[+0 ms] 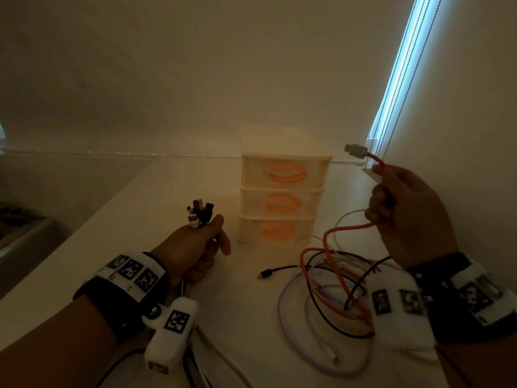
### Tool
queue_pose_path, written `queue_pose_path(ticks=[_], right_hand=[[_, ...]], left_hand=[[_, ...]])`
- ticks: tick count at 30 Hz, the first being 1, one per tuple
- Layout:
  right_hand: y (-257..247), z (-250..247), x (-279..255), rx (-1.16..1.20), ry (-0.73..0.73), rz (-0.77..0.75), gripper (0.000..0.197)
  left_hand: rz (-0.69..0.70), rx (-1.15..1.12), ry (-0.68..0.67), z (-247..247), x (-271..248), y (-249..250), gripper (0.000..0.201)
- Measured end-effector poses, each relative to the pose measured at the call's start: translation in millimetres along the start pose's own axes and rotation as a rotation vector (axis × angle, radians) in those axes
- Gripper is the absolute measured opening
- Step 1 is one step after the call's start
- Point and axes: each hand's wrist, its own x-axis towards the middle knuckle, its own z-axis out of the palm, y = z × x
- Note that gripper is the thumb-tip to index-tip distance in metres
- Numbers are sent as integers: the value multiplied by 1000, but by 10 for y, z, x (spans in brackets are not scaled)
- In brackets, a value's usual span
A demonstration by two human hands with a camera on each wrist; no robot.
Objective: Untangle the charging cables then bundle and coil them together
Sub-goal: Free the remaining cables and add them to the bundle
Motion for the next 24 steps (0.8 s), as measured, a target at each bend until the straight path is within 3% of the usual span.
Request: queue_pose_path(ticks=[2, 8, 11, 17, 24], right_hand=[[11, 193, -127, -159, -72, -168, 18], [324, 1004, -633, -540, -251, -462, 9], [457, 1194, -733, -518, -363, -430, 13], [401, 1142, -772, -490, -673, -318, 7], [444, 651, -482, -675, -684, -59, 18]], left_hand=[[40, -34, -5, 2, -40, 39, 59], [184, -235, -142, 156, -368, 237, 54], [176, -265, -191, 248, -495, 241, 42], [168, -449, -119, 209, -518, 217, 41], [246, -727, -96, -67, -351, 203, 46]])
